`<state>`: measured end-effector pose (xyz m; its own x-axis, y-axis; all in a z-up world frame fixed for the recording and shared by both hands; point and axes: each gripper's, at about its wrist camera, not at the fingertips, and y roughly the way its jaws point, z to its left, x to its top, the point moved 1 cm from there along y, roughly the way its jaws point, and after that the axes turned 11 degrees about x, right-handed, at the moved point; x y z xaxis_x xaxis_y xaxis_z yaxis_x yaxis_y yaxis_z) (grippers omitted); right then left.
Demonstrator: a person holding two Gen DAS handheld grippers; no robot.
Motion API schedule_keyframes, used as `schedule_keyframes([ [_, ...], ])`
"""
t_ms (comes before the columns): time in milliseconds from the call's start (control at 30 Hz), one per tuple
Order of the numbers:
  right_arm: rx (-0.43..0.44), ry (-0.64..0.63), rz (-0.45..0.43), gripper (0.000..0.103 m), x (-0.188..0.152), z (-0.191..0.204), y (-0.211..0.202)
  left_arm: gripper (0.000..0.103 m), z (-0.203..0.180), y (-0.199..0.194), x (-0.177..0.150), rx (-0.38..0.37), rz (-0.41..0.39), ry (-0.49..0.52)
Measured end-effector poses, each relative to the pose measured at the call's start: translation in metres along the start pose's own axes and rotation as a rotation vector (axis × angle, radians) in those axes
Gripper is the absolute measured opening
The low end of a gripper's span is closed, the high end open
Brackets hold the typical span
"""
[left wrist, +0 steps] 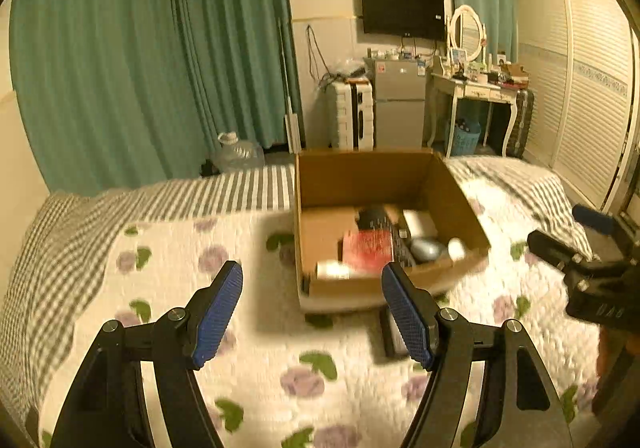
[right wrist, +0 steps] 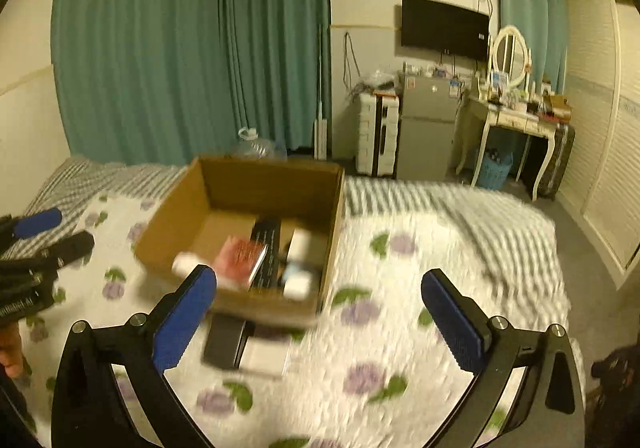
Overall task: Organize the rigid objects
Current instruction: 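Grasp the grey charger with the left tool while the right grasps the white plug charger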
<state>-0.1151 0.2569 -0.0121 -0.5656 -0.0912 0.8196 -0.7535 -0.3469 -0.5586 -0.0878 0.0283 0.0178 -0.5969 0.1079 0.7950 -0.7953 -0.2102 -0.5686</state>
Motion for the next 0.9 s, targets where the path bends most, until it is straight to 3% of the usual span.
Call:
schedule_keyframes([
  [133, -0.042, -0.037, 0.066, 0.103, -0.026, 0.006, 0.022, 0.075, -0.009, 0.012, -0.029, 0.005, 0.035, 0.025],
  [267, 0.01, 0.023, 0.101, 0.103, -0.04, -0.005, 0.042, 0.075, -0.033, 0.039, -0.06, -0.021, 0.109, 0.09],
  [400, -0.011, 0.036, 0.151, 0.103, -0.048, -0.011, 0.056, 0.075, -0.048, 0.058, -0.075, -0.052, 0.154, 0.102],
  [633, -0.055, 0.012, 0.207, 0.103, -0.053, -0.01, 0.077, 0.075, -0.064, 0.083, -0.082, -0.105, 0.244, 0.085],
  [900, -0.121, 0.047, 0.231, 0.103, -0.054, -0.023, 0.08, 0.075, -0.08, 0.097, -0.077, -0.154, 0.291, 0.045],
])
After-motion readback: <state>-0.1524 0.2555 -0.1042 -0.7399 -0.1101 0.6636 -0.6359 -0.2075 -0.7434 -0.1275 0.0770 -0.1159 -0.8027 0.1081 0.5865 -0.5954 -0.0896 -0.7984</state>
